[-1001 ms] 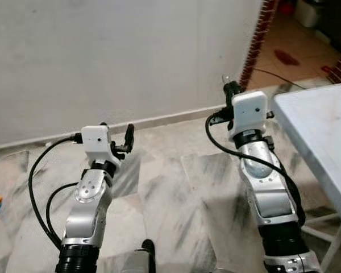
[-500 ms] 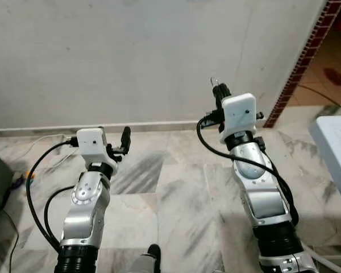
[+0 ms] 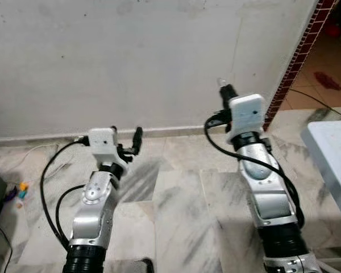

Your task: Hang keys on a hook

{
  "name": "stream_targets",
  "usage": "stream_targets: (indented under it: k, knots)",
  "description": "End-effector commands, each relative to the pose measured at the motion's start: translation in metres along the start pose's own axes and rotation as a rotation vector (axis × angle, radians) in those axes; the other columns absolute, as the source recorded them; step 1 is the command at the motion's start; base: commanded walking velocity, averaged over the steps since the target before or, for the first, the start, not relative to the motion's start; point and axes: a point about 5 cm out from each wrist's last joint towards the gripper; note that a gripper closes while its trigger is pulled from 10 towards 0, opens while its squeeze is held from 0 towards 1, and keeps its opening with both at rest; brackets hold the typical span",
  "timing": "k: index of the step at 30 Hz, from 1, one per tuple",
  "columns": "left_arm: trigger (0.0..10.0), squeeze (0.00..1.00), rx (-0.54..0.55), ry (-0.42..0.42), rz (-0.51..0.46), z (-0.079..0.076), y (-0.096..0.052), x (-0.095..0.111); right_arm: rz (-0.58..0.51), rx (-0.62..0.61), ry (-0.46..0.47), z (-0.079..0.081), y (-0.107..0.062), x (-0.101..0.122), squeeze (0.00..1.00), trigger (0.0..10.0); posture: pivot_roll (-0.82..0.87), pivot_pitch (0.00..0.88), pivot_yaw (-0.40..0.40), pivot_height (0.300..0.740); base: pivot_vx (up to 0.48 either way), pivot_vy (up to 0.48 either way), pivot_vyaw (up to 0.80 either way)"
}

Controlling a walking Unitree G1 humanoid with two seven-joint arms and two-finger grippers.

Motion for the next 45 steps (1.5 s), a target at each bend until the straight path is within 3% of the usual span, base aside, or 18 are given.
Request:
stream_targets:
  k: [1,9,22,33,45]
  knots:
    - [10.0,0.0,0.004,-0.007,0.001,0.0008,0.0003,-0.0002,-0.017,0.006,-0.001,0.0011,0.0001,0.0038,0.0,10.0,-0.03,0.148,0.036,0.74,0.371,0.0,-0.8]
    - [10.0,0.0,-0.006,-0.004,0.004,-0.001,-0.0006,-0.0011,-0.018,0.004,-0.005,0.0009,-0.0004,0.004,0.0,10.0,-0.03,0.152,0.036,0.74,0.388,0.0,-0.61]
    - [10.0,0.0,0.007,-0.005,0.009,-0.0019,-0.001,-0.0021,-0.017,0.032,-0.03,0.0025,-0.0028,0.0027,0.0,10.0,-0.02,0.156,0.03,0.74,0.286,0.0,0.0]
    - [10.0,0.0,0.017,0.007,0.004,0.0018,-0.0019,-0.0011,-0.017,0.048,-0.032,0.0066,-0.0037,0.0017,0.0,10.0,-0.02,0.155,0.035,0.74,0.0,0.0,0.73]
    - [10.0,0.0,-0.006,0.007,-0.004,0.0004,-0.0017,0.0005,-0.031,0.062,-0.044,0.0085,-0.0022,0.0029,0.0,10.0,-0.01,0.151,0.036,0.74,0.186,0.0,0.0]
Point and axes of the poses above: a point about 5 cm out from each wrist's last joint towards the gripper, its own y axis pointing out of the wrist towards the gripper, its own x axis along the axis of the wrist's last joint, z = x × y, and after that the axes turned 11 degrees about y, right-handed
